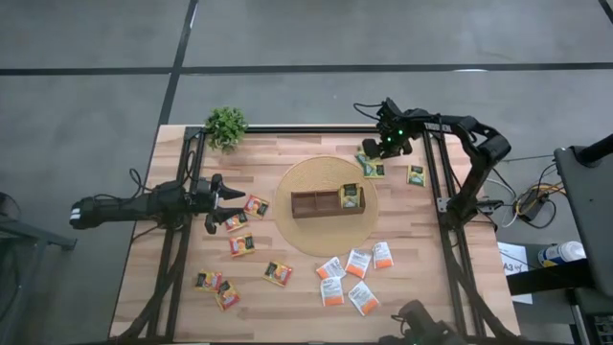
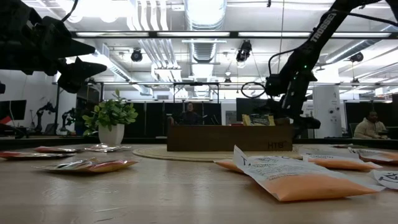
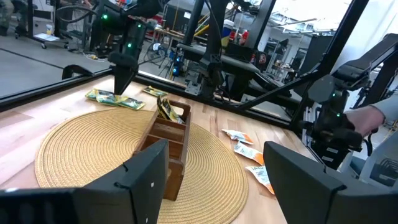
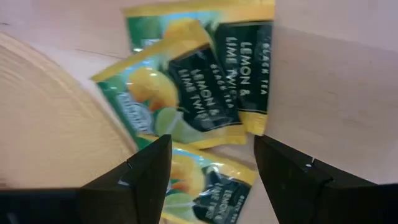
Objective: Pick & Place Tea
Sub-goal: Put the yellow tea bag into the right section of the wooden organizer
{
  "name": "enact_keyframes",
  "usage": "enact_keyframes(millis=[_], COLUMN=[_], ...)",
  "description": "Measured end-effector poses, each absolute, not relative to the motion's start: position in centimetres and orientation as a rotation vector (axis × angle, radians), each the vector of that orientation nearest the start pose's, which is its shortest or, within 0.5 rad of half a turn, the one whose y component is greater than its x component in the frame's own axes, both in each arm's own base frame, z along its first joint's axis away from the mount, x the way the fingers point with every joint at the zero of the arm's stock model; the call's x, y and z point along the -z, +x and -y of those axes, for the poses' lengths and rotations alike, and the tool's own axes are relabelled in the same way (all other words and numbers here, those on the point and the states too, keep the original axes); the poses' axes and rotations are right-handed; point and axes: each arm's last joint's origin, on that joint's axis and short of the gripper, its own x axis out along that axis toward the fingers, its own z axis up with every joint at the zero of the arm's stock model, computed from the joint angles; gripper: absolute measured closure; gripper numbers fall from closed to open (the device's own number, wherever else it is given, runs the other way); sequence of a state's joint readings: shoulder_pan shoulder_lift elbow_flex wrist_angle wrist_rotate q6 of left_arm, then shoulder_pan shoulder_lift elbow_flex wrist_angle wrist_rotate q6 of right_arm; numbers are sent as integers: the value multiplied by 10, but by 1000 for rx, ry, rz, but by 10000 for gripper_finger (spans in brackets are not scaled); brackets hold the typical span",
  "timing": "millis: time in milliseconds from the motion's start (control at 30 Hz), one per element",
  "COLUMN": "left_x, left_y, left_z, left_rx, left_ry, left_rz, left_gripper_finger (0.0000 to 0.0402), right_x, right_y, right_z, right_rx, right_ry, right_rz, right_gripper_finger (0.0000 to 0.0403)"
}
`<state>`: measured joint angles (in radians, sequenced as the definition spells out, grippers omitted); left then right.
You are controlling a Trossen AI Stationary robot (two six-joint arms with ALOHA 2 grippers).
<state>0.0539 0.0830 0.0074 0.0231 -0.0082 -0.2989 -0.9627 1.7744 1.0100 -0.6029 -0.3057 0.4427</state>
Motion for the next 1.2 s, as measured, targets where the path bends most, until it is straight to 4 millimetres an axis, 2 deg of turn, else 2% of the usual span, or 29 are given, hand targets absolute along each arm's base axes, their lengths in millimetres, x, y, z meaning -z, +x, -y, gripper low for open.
enact_keyframes(millis=[200,400,767,1033,1200], left_x=[-162,-162,-162,-162,-162], left_y=[102,102,102,102,102], left_z=[-6,-6,-6,-6,-6], left_rx=[-69,-69,-69,-69,-69], left_ry=[-300,-300,-300,-300,-300], left_rz=[-43,-43,-43,-43,-43], left_gripper_finger=[145,145,145,145,145], right_x=[-133,-133,-132,-129,-136], right_y=[186,187,193,191,189], right_z=[253,255,264,263,261], right_rx=[815,836,849,829,834], right_ry=[1222,1208,1148,1069,1024], right_rz=[-1031,-1010,-991,-1049,-1054], right_gripper_finger=[183,211,292,381,394])
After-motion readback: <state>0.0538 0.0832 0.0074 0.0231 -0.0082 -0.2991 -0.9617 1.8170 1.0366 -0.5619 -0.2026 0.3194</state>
